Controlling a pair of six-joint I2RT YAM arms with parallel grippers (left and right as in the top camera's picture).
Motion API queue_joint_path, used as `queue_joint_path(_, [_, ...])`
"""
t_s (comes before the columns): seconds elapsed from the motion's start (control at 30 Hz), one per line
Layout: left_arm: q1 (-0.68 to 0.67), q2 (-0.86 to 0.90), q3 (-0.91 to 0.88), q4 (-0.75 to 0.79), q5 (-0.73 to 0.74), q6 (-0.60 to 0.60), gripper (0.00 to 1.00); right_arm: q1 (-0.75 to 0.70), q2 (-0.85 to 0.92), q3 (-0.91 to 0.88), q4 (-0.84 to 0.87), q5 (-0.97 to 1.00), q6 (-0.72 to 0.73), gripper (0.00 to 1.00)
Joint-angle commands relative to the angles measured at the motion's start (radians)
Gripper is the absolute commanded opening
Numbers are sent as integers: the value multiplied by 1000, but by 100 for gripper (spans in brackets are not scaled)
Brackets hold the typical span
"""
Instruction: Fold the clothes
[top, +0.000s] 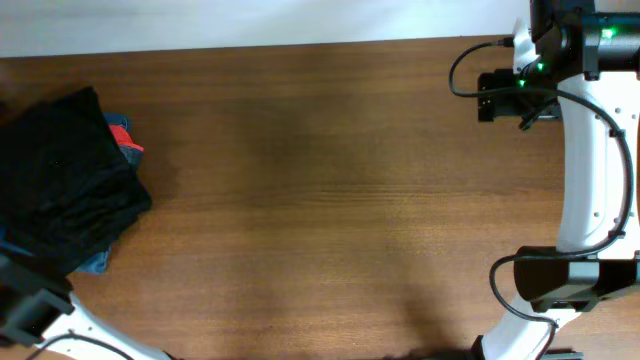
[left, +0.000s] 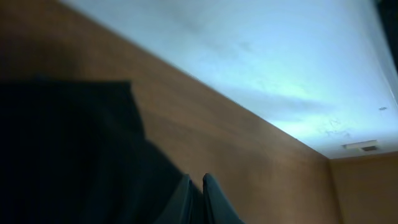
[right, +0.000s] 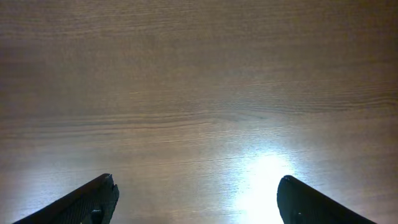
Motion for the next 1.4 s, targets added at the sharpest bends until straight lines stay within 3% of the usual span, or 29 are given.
queue_joint_path(0.0, [-3,142,4,-34,38,-13,8,-2,-2,4,-3,-16,-5,87])
queue_joint_path(0.2, [-2,342,5,-128,26,-5,8,-2,-2,4,-4,-16,-5,87])
queue_joint_path(0.37, [-2,382,5,-157,-95,4,8,-2,-2,4,-4,-16,-5,87])
queue_joint_path(0.57, [-4,290,7,-158,-51,26,8,-2,-2,4,-3,-16,-5,87])
queue_joint_path(0.87, [-77,-60,23,-107,-31,32,8,-2,-2,4,-4,-16,-5,87])
queue_joint_path(1.0, [-110,-73,21,-120,-52,25,8,-2,-2,4,-4,-20,-5,87])
queue_joint_path(1.2, [-172,-47,-32,-122,-212,25,8,-2,-2,4,-5,-20,-5,87])
queue_joint_path(1.37, [-175,-16,-105,-71,-221,25,8,-2,-2,4,-5,-20,-5,87])
